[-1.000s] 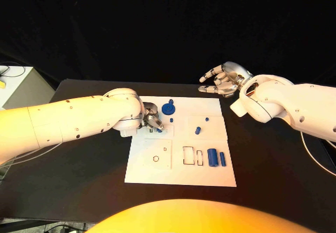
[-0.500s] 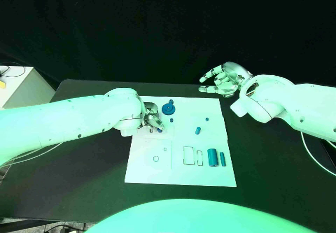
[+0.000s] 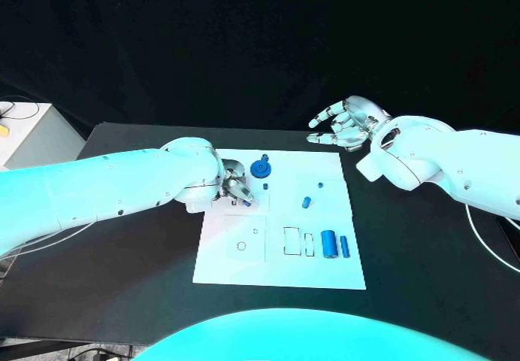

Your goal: Assemble the parts on the task board

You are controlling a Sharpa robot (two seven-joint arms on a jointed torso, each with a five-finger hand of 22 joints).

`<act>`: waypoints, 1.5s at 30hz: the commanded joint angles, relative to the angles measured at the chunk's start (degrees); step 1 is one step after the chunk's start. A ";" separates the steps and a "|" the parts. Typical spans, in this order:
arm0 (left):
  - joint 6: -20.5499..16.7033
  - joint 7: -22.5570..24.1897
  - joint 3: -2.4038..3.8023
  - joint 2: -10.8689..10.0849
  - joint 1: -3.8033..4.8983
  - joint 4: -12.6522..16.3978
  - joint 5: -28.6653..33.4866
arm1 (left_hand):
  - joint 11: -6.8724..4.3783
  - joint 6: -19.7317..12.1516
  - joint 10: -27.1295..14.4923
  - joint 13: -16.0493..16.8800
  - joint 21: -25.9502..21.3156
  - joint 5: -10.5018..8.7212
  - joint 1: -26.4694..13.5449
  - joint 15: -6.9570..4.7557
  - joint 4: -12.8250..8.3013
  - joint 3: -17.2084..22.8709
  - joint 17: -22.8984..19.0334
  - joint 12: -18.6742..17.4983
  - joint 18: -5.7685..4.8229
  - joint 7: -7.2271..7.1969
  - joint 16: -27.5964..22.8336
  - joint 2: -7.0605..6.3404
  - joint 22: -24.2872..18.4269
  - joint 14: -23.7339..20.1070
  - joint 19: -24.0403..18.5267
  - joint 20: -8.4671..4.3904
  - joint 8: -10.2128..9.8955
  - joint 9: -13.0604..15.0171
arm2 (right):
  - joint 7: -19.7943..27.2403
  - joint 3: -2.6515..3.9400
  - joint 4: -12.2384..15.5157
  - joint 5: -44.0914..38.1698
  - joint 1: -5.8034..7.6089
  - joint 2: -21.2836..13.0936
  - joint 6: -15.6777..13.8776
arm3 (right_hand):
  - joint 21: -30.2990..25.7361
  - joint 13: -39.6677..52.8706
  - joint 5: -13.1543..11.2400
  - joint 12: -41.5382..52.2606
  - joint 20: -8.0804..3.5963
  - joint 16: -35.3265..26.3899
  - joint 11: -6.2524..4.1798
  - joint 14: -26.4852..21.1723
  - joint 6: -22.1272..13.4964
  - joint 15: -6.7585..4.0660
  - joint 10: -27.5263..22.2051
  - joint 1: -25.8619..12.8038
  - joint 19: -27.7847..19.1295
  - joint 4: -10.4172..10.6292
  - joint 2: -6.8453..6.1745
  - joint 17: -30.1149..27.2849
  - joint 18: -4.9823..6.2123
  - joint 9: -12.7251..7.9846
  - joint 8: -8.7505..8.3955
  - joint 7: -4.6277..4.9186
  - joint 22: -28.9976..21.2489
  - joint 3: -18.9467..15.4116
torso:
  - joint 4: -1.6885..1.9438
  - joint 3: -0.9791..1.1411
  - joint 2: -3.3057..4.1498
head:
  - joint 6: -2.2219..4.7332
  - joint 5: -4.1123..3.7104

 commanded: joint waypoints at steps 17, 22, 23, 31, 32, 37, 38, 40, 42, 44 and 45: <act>-8.52 1.90 0.46 -1.74 -0.16 2.69 -0.62 | -0.14 2.38 1.20 0.75 0.44 1.81 0.08 -0.56 -13.17 13.49 15.09 0.76 -0.96 -1.46 0.19 -0.20 0.45 5.86 0.56 -0.07 0.17 -0.22 | 0.27 0.01 0.06 -0.54 -0.08 -0.11 1.01 | -0.38 4.99 -0.08 -0.21 0.16 -0.17 0.08 4.40 -0.45 0.28 -0.46 -0.60 -0.12 0.00 0.18 9.50 0.64 0.06 0.22 0.11 7.23 0.20 | -0.01 0.02 0.03 | 0.01 0.00; -8.10 1.84 0.48 -1.69 -0.17 2.71 -0.36 | -0.15 2.42 1.24 0.80 0.48 1.89 0.06 -0.57 -13.17 13.51 15.09 0.79 -0.98 -1.47 0.19 -0.21 0.54 5.86 0.60 -0.08 0.17 -0.23 | 0.22 0.01 0.02 -0.55 -0.08 -0.10 1.04 | -0.38 4.99 -0.08 -0.21 0.16 -0.17 0.08 4.40 -0.45 0.28 -0.46 -0.60 -0.12 0.00 0.18 9.50 0.64 0.06 0.22 0.11 7.23 0.20 | 0.01 0.05 0.04 | 0.01 0.04; -7.80 1.78 0.48 -1.67 -0.17 2.67 -0.28 | -0.15 2.42 1.24 0.80 0.48 1.89 0.06 -0.57 -13.17 13.51 15.09 0.79 -0.98 -1.47 0.19 -0.21 0.54 5.86 0.60 -0.08 0.17 -0.23 | 0.21 0.01 0.00 -0.55 -0.09 -0.10 1.06 | -0.38 4.99 -0.08 -0.21 0.16 -0.17 0.08 4.40 -0.45 0.28 -0.46 -0.60 -0.12 0.00 0.18 9.50 0.64 0.06 0.22 0.11 7.23 0.20 | 0.00 0.06 0.01 | 0.01 0.01; -5.71 1.26 0.09 -1.44 -0.18 2.10 0.01 | -0.16 2.45 1.22 0.71 0.51 1.93 0.05 -0.58 -13.18 13.53 15.09 0.74 -0.99 -1.48 0.19 -0.22 0.61 5.86 0.64 -0.08 0.16 -0.25 | 0.14 0.01 -0.11 -0.57 -0.11 -0.05 1.16 | -0.38 4.99 -0.08 -0.21 0.16 -0.17 0.08 4.40 -0.45 0.28 -0.46 -0.60 -0.12 0.00 0.18 9.50 0.64 0.06 0.22 0.11 7.23 0.20 | 0.00 0.06 0.05 | 0.01 0.20; -5.57 1.23 0.05 -1.39 -0.19 1.99 0.02 | -0.16 2.45 1.22 0.71 0.51 1.93 0.05 -0.58 -13.18 13.53 15.09 0.74 -0.99 -1.48 0.19 -0.22 0.61 5.86 0.64 -0.08 0.16 -0.25 | 0.13 0.01 -0.12 -0.58 -0.11 -0.04 1.16 | -0.55 4.91 -0.17 -0.25 0.16 -0.24 0.08 4.37 -0.55 0.28 -0.51 -0.80 -0.15 -0.02 0.13 9.40 0.66 0.10 0.34 0.11 7.18 0.37 | -0.01 0.05 0.03 | 0.01 0.22; -5.32 1.15 -0.08 -1.17 -0.28 1.57 0.01 | -0.16 2.45 1.22 0.71 0.51 1.93 0.05 -0.58 -13.18 13.53 15.09 0.74 -0.99 -1.48 0.19 -0.22 0.61 5.86 0.64 -0.08 0.16 -0.25 | 0.12 0.01 -0.13 -0.65 -0.11 -0.05 1.19 | -0.59 4.90 -0.19 -0.26 0.16 -0.25 0.08 4.37 -0.57 0.28 -0.52 -0.84 -0.15 -0.03 0.11 9.38 0.67 0.11 0.36 0.11 7.17 0.41 | 0.02 0.02 0.02 | 0.01 0.24; -5.33 1.15 -0.10 -1.12 -0.30 1.52 0.01 | -0.16 2.45 1.22 0.71 0.51 1.93 0.05 -0.58 -13.18 13.53 15.09 0.74 -0.99 -1.48 0.19 -0.22 0.61 5.86 0.64 -0.08 0.16 -0.25 | 0.12 0.01 -0.13 -0.66 -0.11 -0.05 1.19 | -0.59 4.90 -0.19 -0.26 0.16 -0.25 0.08 4.37 -0.57 0.28 -0.52 -0.84 -0.15 -0.03 0.11 9.38 0.67 0.11 0.36 0.11 7.17 0.41 | 0.01 0.01 0.02 | 0.01 0.25; -5.34 1.15 -0.14 -1.03 -0.35 1.42 -0.11 | -0.16 2.45 1.22 0.71 0.51 1.93 0.05 -0.58 -13.18 13.53 15.09 0.74 -0.99 -1.48 0.19 -0.22 0.61 5.86 0.64 -0.08 0.16 -0.25 | 0.12 0.01 -0.13 -0.67 -0.12 -0.04 1.20 | -0.59 4.90 -0.19 -0.26 0.16 -0.25 0.08 4.37 -0.57 0.28 -0.52 -0.84 -0.15 -0.03 0.11 9.38 0.67 0.11 0.36 0.11 7.17 0.41 | -0.01 0.01 0.02 | 0.01 0.27; -5.39 1.17 -0.17 -0.97 -0.40 1.35 -0.22 | -0.16 2.45 1.22 0.71 0.51 1.93 0.05 -0.58 -13.18 13.53 15.09 0.74 -0.99 -1.48 0.19 -0.22 0.61 5.86 0.64 -0.08 0.16 -0.25 | 0.12 0.01 -0.13 -0.67 -0.12 -0.04 1.22 | -0.59 4.90 -0.19 -0.26 0.16 -0.25 0.08 4.37 -0.57 0.28 -0.52 -0.84 -0.15 -0.03 0.11 9.38 0.67 0.11 0.36 0.11 7.17 0.41 | -0.01 0.00 0.01 | 0.01 0.28; -5.51 1.20 -0.18 -0.92 -0.45 1.31 -0.34 | -0.16 2.45 1.22 0.71 0.51 1.93 0.05 -0.58 -13.18 13.53 15.09 0.74 -0.99 -1.48 0.19 -0.22 0.61 5.86 0.64 -0.08 0.16 -0.25 | 0.12 0.01 -0.13 -0.68 -0.12 -0.04 1.24 | -0.59 4.90 -0.19 -0.26 0.16 -0.25 0.08 4.37 -0.57 0.28 -0.52 -0.84 -0.15 -0.03 0.11 9.38 0.67 0.11 0.36 0.11 7.17 0.41 | -0.03 -0.01 -0.01 | 0.01 0.29; -5.52 1.21 -0.19 -0.92 -0.45 1.31 -0.36 | -0.16 2.45 1.22 0.71 0.51 1.93 0.05 -0.58 -13.18 13.53 15.09 0.74 -0.99 -1.48 0.19 -0.22 0.61 5.86 0.64 -0.08 0.16 -0.25 | 0.12 0.01 -0.13 -0.68 -0.12 -0.04 1.24 | -0.59 4.90 -0.19 -0.26 0.16 -0.25 0.08 4.37 -0.57 0.28 -0.52 -0.84 -0.15 -0.03 0.11 9.38 0.67 0.11 0.36 0.11 7.17 0.41 | -0.03 -0.02 -0.01 | 0.01 0.29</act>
